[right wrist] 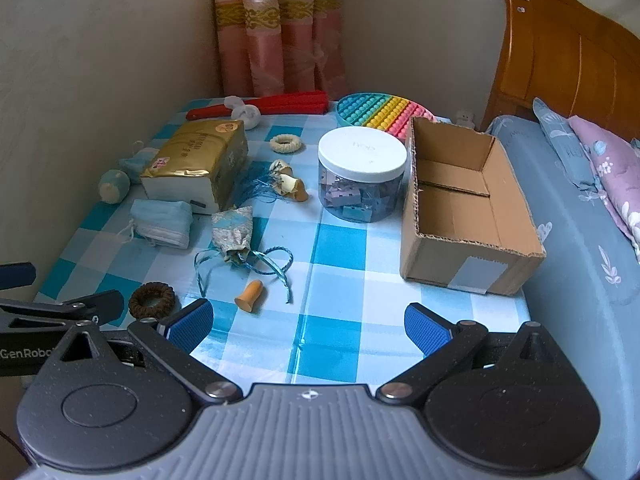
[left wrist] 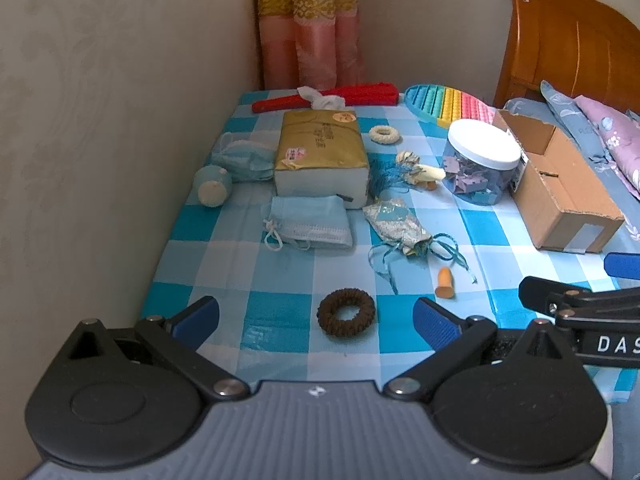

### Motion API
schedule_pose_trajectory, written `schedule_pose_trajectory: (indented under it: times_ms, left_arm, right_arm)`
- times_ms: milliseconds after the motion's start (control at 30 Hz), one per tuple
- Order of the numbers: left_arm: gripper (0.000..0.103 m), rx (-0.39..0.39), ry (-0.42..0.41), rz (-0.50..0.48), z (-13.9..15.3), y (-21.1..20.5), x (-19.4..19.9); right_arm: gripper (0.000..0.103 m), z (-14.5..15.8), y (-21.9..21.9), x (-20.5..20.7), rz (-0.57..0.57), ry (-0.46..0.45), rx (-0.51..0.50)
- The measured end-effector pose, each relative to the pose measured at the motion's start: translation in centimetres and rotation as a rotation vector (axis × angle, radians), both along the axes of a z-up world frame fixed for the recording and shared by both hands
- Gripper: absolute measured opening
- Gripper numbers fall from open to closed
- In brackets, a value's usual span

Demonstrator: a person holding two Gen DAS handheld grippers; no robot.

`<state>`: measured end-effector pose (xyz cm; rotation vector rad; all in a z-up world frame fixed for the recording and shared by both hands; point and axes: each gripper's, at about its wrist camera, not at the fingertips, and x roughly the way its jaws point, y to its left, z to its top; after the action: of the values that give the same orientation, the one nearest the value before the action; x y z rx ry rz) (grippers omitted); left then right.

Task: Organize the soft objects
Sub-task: 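Move the left tool toward the brown knitted hair tie on the cloth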

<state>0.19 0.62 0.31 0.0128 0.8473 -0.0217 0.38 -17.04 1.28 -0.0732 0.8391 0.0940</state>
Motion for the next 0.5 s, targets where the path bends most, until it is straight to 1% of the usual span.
schedule_pose_trajectory:
  times_ms: [167, 500]
  left_arm:
    - [0.102, -0.002, -0.034, -0.011, -0.2, 0.1, 0.0]
    - [0.102, -0.019, -0.074, -0.040, -1.7, 0.5, -0.2]
  right_arm:
    - [0.103, 0.1, 0.3, 0.1, 0.030, -0.018, -0.018]
    - [0.103, -0.2, 0.5, 0.5, 0.105, -0.051, -0.025]
